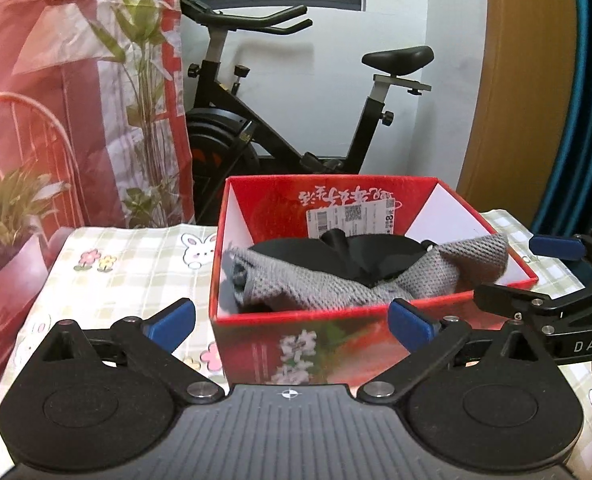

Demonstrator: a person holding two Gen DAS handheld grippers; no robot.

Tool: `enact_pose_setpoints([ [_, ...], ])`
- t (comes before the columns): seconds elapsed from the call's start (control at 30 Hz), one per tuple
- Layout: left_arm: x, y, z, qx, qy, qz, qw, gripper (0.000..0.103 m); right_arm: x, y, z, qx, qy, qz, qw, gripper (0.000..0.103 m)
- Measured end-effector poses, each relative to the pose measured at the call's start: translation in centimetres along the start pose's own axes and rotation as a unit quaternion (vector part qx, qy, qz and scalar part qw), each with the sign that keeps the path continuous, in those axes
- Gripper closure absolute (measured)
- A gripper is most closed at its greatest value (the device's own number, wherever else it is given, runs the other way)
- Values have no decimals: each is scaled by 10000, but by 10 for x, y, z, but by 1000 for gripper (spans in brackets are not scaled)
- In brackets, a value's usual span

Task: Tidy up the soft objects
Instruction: 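Move both tools back to the black work glove beside the box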

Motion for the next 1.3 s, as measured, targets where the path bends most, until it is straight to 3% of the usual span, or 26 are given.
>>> enact_pose_setpoints([
  [0.23, -7, 36, 11, 17, -12, 38, 10000, 0, 1, 28, 19, -46, 30, -99, 9999, 0],
  [0.43, -25, 75, 0, 343, -2, -57, 9994, 0, -2, 62, 23, 21, 132, -260, 9996, 0],
  [0.63, -37, 110, -21, 940, 117, -28, 9955, 0, 3, 101, 11, 265, 275, -296, 9988, 0],
  [0.87, -28, 125, -31, 1188, 109, 101, 9928, 0, 15, 128, 9, 264, 182, -353, 9989, 1],
  [1.3, -21, 136, -37, 1129, 8, 38, 9936, 0, 7, 147, 23, 42, 112, -469, 9988, 37],
])
Point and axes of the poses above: each gripper's, at about its wrist camera, not at the fingertips, and z roughly against the way its jaws point, x to its left, y to its underside, the point moved 1 cm from there along -z, roughly the way its jaws point, and after that the axes turned 1 degree about -z, right-handed, at the moved point
